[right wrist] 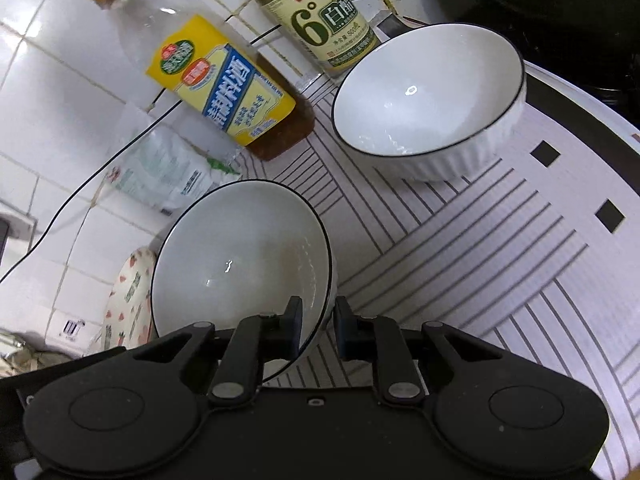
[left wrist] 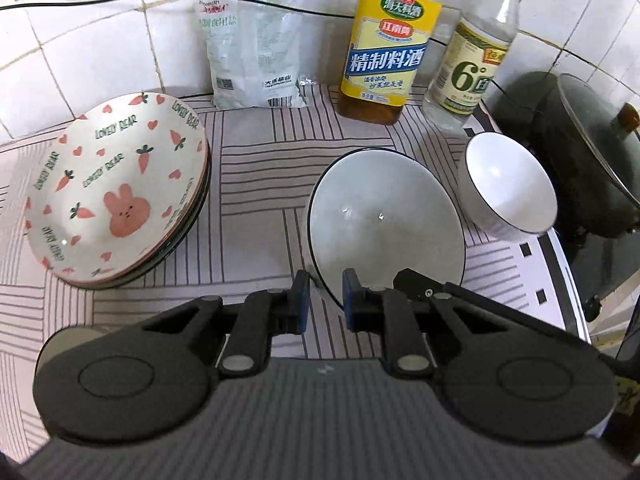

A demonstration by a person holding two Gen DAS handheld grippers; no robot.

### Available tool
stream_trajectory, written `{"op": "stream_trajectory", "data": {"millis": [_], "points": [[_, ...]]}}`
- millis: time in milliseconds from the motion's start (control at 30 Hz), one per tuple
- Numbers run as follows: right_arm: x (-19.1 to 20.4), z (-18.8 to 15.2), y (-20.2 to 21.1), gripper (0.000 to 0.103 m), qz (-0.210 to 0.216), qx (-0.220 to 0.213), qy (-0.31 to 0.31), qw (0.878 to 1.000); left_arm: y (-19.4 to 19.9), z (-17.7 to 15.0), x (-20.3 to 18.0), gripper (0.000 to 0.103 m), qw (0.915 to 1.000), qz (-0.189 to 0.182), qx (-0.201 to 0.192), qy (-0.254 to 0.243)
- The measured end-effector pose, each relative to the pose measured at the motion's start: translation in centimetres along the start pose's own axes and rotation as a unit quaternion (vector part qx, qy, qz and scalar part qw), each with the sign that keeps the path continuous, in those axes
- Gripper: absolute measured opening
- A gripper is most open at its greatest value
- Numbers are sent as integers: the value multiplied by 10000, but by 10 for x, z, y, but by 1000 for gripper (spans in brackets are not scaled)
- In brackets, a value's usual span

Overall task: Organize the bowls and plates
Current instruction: 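Lift the second bowl with both grippers toward the first bowl, then lower the second bowl into the first bowl and open both grippers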

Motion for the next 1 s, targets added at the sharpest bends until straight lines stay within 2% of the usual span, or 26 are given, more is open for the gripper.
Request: {"op": "stream_trajectory", "data": {"millis": [200,500,633,800,1000], "points": [[9,-10,26,20,165,20,146,9998,22,-15,8,16,9998,-64,98,148],[31,-20,51,21,521,127,507,9973,59,-31,21,16,9997,181,-36,177],[42,-25,55,21,714,294,511,9957,72,-36,29,15,9988,449,-8,209],[60,-34,54,21,888,445,679,9927,83,-44,51,15,9974,608,34,394],[86,-47,49,21,1109,684,999,9864,95,-57,88,16,9947,604,130,821]]}}
Point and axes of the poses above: each gripper's, at about its wrist camera, not at the fingertips, and y roughly against the way its jaws point, x to its left, z to its top, the point moved 1 cm from there along -y, roughly the way its jaws point, and after that the axes turned 15 degrees about z, right-handed, at the moved point
